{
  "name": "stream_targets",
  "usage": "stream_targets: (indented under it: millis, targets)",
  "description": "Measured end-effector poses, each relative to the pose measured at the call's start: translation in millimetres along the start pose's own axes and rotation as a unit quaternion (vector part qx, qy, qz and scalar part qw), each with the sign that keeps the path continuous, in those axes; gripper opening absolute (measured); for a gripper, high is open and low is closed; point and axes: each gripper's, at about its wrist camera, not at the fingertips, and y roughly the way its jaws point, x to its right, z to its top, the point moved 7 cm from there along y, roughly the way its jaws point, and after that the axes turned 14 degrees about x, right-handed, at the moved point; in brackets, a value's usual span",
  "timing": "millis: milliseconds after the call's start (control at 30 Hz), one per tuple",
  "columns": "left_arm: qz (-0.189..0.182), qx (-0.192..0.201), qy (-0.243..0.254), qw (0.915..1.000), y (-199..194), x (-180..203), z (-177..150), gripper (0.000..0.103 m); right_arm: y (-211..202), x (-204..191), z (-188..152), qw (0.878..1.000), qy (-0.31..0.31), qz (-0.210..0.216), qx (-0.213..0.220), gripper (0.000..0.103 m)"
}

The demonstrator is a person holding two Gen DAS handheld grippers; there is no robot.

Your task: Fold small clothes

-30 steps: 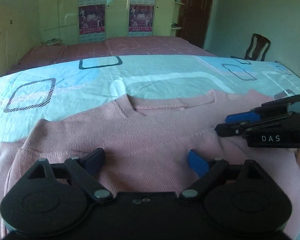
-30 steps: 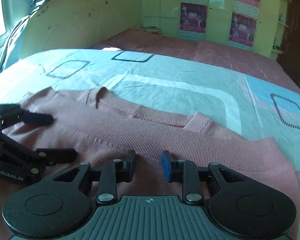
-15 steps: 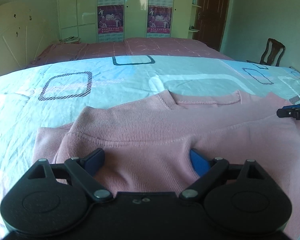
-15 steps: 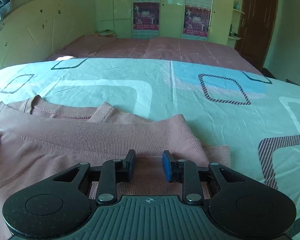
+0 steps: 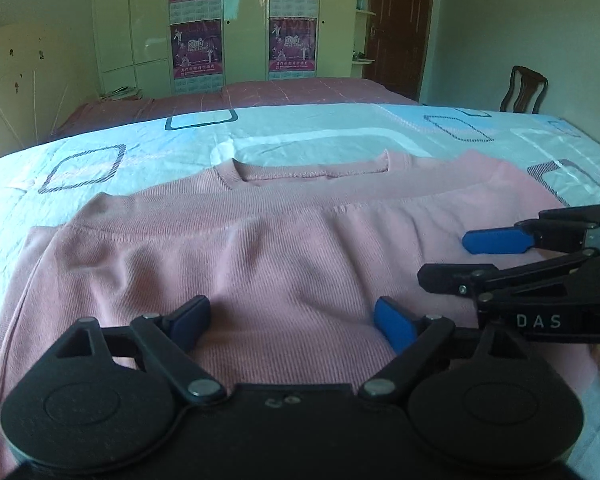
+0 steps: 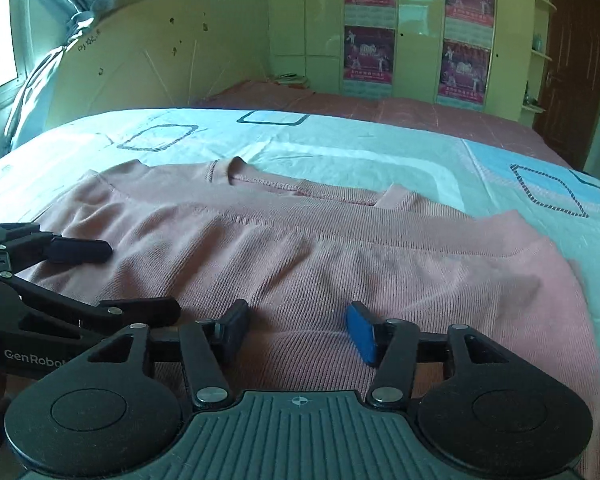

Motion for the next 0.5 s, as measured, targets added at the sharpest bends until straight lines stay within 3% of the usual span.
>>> stream_targets:
  millis: [133, 200, 300, 400, 500]
  targets:
    - [0.027, 0.011, -0.016, 0.9995, -20, -28, 2, 0.088, -20, 19, 3, 1.000, -0.011, -0.016, 0.005, 0.053]
    - [0.043, -0.002, -0.026, 0.9987, -24, -45, -7, 0.090, -32, 37, -4, 1.000, -0.005, -0.031, 0.001, 0.053]
    - [0.044, -0.006, -0.089, 0.9951, -28, -66, -14, 0.090, -38, 58, -16, 0.998, 0.043, -0.039, -0.009, 0.054]
    - [0.058, 0.008, -0.067, 0.9960, -39, -53, -3, 0.086, -54, 52, -4, 0.997, 0.051, -0.053, 0.007, 0.053]
    - [0.031, 0.024, -0.045, 0.9982, -50, -24, 0, 0.087, -65, 25, 2, 0.998, 0.043, -0.028, 0.023, 0.053]
